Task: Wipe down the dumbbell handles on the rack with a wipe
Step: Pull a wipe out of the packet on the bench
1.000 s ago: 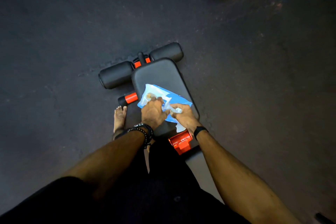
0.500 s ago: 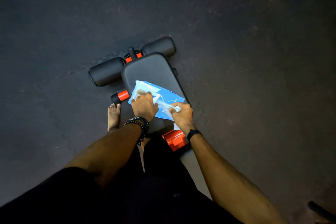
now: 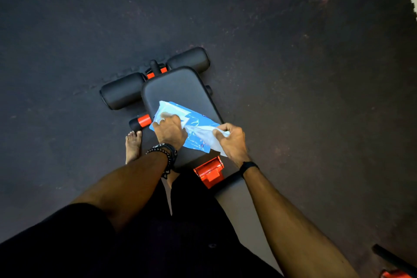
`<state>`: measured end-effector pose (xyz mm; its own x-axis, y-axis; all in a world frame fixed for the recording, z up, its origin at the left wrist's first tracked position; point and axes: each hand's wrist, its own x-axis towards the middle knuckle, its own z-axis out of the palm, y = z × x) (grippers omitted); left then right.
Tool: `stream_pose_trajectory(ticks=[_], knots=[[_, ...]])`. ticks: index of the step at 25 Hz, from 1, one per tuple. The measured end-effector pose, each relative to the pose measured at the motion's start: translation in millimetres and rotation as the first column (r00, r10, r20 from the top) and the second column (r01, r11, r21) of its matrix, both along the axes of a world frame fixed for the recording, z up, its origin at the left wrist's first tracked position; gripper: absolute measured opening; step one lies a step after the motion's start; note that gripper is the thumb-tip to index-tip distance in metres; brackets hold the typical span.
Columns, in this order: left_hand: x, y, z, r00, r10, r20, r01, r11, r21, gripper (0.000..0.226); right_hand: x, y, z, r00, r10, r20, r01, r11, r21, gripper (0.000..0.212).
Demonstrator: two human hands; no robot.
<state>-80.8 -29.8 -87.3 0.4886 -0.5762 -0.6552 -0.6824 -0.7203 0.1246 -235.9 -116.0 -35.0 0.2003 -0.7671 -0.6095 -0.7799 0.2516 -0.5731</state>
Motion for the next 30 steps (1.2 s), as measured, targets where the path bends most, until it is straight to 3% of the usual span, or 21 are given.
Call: stream_pose_trajectory(ticks=[6,8,10,11,13,16,18,25,30], knots=[[11,8,9,0.955,0.171,-0.242,-0.217,0.96,-0.179,0.051,9,1,7,0.997,-0.052,0.058,0.048,0.997,0.057,0.047],[11,7,7,0.961,0.158,-0.227,-0.195,0.969,-0.152,0.049,4,-5,16,0.98,-0.138,0.146,0.105,0.972,0.21,0.031],[8,5,6,0.977,0.124,-0.175,-0.148,0.981,-0.127,0.054,-9,-15,24,0.931,-0.277,0.238,0.149,0.883,0.445,0.006],[6,4,5,0.983,0.107,-0.151,-0.127,0.983,-0.131,0.055,-18,-22,26,0.92,-0.308,0.243,0.159,0.859,0.487,0.018],[2,3,5,0.99,0.075,-0.12,-0.093,0.984,-0.154,0.052,-35,-33,24,0.938,-0.283,0.2,0.188,0.901,0.391,0.029],[-1,2,8,0.993,0.058,-0.101,-0.073,0.985,-0.155,0.048,-45,-40,20,0.967,-0.224,0.119,0.212,0.972,0.106,0.014],[0,1,9,0.994,0.047,-0.102,-0.064,0.984,-0.167,0.047,-45,-39,17,0.973,-0.21,0.095,0.211,0.978,0.008,0.011],[-4,-9,12,0.987,0.039,-0.155,-0.065,0.984,-0.164,0.056,-44,-22,14,0.943,-0.271,0.194,0.263,0.962,0.067,0.019],[0,-4,0,0.997,0.014,-0.076,-0.021,0.996,-0.088,0.06,-43,-15,14,0.917,-0.345,0.198,0.34,0.938,0.063,0.026]])
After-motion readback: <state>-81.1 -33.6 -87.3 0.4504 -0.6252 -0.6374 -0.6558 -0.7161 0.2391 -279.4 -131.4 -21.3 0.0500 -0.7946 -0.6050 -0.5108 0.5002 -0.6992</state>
